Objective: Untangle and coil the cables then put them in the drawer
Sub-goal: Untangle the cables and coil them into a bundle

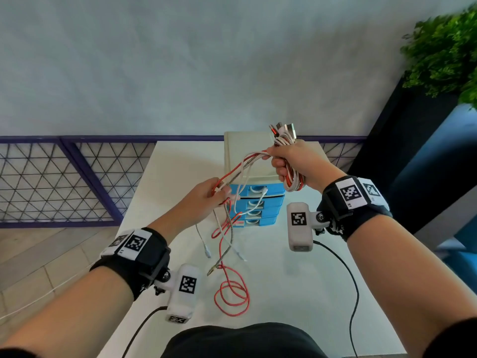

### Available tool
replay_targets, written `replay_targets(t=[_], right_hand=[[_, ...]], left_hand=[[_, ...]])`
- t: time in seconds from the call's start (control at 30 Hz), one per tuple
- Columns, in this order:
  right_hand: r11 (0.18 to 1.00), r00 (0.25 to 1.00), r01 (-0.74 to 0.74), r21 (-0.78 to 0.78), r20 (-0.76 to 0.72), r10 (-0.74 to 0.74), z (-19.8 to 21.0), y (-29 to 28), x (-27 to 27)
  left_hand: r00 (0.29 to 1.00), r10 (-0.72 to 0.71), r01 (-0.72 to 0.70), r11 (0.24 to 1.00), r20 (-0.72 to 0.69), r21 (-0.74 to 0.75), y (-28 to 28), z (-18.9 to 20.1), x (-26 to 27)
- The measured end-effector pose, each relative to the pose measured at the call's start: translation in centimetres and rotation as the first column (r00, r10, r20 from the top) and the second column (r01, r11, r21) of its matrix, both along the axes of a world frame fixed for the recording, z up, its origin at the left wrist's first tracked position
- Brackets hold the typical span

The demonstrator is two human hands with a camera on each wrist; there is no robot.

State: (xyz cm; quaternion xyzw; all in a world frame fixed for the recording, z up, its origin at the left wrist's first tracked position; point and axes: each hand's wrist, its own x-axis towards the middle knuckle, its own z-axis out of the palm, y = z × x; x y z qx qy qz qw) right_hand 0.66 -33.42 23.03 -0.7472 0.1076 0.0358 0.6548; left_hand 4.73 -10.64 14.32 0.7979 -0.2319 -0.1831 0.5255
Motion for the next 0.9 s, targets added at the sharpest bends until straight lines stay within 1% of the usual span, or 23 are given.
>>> replay_targets(t=[0.03,0.13,0.23,0.3,0.37,0.47,0.53,0.6,0.63,0.7,0.77,0.8,0.9], right_hand=[[1.0,1.0,0.009,0.001,-0.016,-0.009,-0.1,-0.2,-0.1],[0.999,0.998,0.026,-0.027,-0.053,-0.027,-0.5,-0.6,-0.3],[0.998,0.997,0.022,-0.053,-0.066,-0.026,-0.9,-0.4,-0.4],[0.998,0.997,0.029,-0.057,-0.069,-0.033,-1.0,-0.4,-0.4],[0.998,0.997,0.027,-0.055,-0.068,-0.031,-0.9,-0.4,-0.5],[0.998,0.998,0.022,-0.053,-0.062,-0.025,-0.8,-0.6,-0.5],[0.998,0.998,0.024,-0.055,-0.06,-0.027,-0.7,-0.7,-0.4],[0.998,0.997,0.035,-0.058,-0.064,-0.039,-0.6,-0.8,-0.3],[0.997,0.997,0.041,-0.069,-0.067,-0.046,-0.6,-0.9,-0.3],[0.992,0.995,0.05,-0.112,-0.08,-0.059,-0.7,-0.9,-0.2],[0.986,0.992,0.061,-0.152,-0.1,-0.077,-0.9,-0.9,-0.1],[0.984,0.99,0.069,-0.165,-0.109,-0.088,-1.1,-0.8,0.0],[0.977,0.986,0.089,-0.193,-0.123,-0.114,-1.2,-0.8,0.2]], left_hand=[[0.998,0.015,-0.018,0.999,0.057,0.052,0.2,-0.4,0.4],[0.982,0.098,-0.12,0.984,0.16,0.132,0.8,-1.3,1.1],[0.974,0.095,-0.141,0.964,0.203,0.226,0.8,-1.7,1.4],[0.975,0.106,-0.152,0.958,0.194,0.241,0.4,-1.9,1.3],[0.976,0.159,-0.181,0.971,0.147,0.155,0.3,-2.0,1.3],[0.977,0.214,-0.214,0.976,-0.012,-0.045,0.6,-1.9,0.8],[0.972,0.196,-0.211,0.971,-0.129,-0.114,0.9,-1.9,0.7],[0.956,0.142,-0.19,0.967,-0.256,-0.173,1.2,-1.7,0.7],[0.938,0.12,-0.199,0.955,-0.324,-0.221,1.3,-1.5,0.6],[0.903,0.098,-0.255,0.907,-0.419,-0.336,1.4,-1.0,0.4],[0.884,0.086,-0.302,0.856,-0.46,-0.42,1.6,-0.6,0.2],[0.878,0.081,-0.313,0.842,-0.472,-0.438,1.6,-0.4,0.2],[0.865,0.044,-0.302,0.84,-0.499,-0.45,1.6,-0.4,0.0]])
